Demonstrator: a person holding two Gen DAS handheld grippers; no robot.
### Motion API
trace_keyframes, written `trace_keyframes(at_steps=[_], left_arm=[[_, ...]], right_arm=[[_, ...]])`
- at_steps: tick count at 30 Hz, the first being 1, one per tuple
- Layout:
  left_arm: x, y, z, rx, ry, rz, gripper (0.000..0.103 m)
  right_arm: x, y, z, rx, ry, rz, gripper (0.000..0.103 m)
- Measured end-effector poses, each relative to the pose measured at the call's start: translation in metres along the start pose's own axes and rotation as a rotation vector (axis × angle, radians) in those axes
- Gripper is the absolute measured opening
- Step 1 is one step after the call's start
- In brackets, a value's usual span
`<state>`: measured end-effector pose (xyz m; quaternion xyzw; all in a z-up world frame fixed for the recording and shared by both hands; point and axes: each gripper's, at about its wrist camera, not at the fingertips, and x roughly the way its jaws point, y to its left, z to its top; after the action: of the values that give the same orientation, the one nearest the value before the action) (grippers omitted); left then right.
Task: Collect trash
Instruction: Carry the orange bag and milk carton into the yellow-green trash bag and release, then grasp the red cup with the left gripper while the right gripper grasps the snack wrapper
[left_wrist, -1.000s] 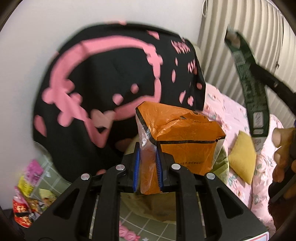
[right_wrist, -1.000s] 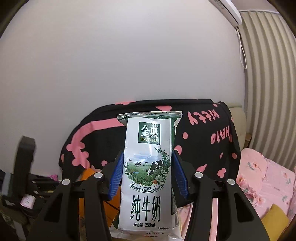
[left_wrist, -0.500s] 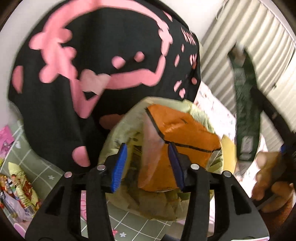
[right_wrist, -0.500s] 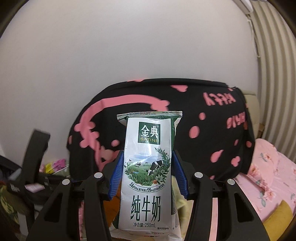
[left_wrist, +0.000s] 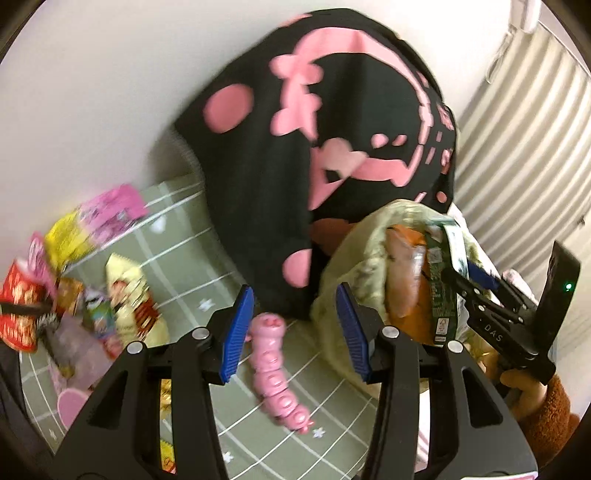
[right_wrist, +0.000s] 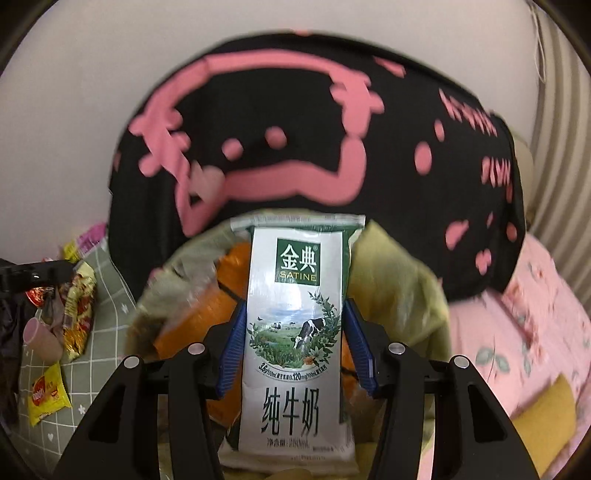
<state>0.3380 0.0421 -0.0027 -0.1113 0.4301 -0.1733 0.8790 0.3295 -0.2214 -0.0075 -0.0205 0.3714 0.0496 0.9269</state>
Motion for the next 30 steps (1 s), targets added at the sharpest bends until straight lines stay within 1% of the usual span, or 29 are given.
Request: trace_keyframes(at_steps=[3,6,8,12,15,17,21,23,25,30], left_arm=[[0.000,0.014,-0.007,-0.039,0.004,0.007,0.044],[-0.007,0.022,-0.011,-0.048,-0.006,0.008,0.045],[-0.010,0.026,-0.012,-0.051,-0.021,0.010,0.045],[-0.022,0.037,-0.012,-0.053,-0.062,0.015,0.049],[-0.035,0.050,-0.012,-0.042,-0.095,0.039,0.049],[-0.045,0.062,-0.013,-0.042,-0.117,0.062,0.049],[-0.066,0.099,-0.016,-0.088,-0.163,0.131,0.049],[-0.077,0.120,-0.019,-0.123,-0.184,0.170,0.049],[-0.091,0.144,-0.024,-0.161,-0.215,0.219,0.049],[-0.115,0.191,-0.037,-0.244,-0.268,0.289,0.049]], right_arm=[[0.007,-0.005,-0.006,0.024,0.043,-0.025,0.048],[0.001,-0.004,-0.008,0.038,0.016,-0.014,0.048],[-0.006,-0.002,-0.006,0.043,-0.004,-0.021,0.048],[-0.024,0.001,-0.005,0.069,-0.056,-0.041,0.053],[-0.039,0.007,-0.004,0.070,-0.091,-0.065,0.054],[-0.048,0.013,-0.002,0.068,-0.113,-0.064,0.054],[-0.058,0.033,0.003,0.057,-0.151,-0.036,0.054],[-0.059,0.049,0.007,0.044,-0.164,-0.004,0.054],[-0.056,0.064,0.011,0.026,-0.163,0.028,0.054],[-0.037,0.111,0.017,-0.029,-0.133,0.123,0.054]])
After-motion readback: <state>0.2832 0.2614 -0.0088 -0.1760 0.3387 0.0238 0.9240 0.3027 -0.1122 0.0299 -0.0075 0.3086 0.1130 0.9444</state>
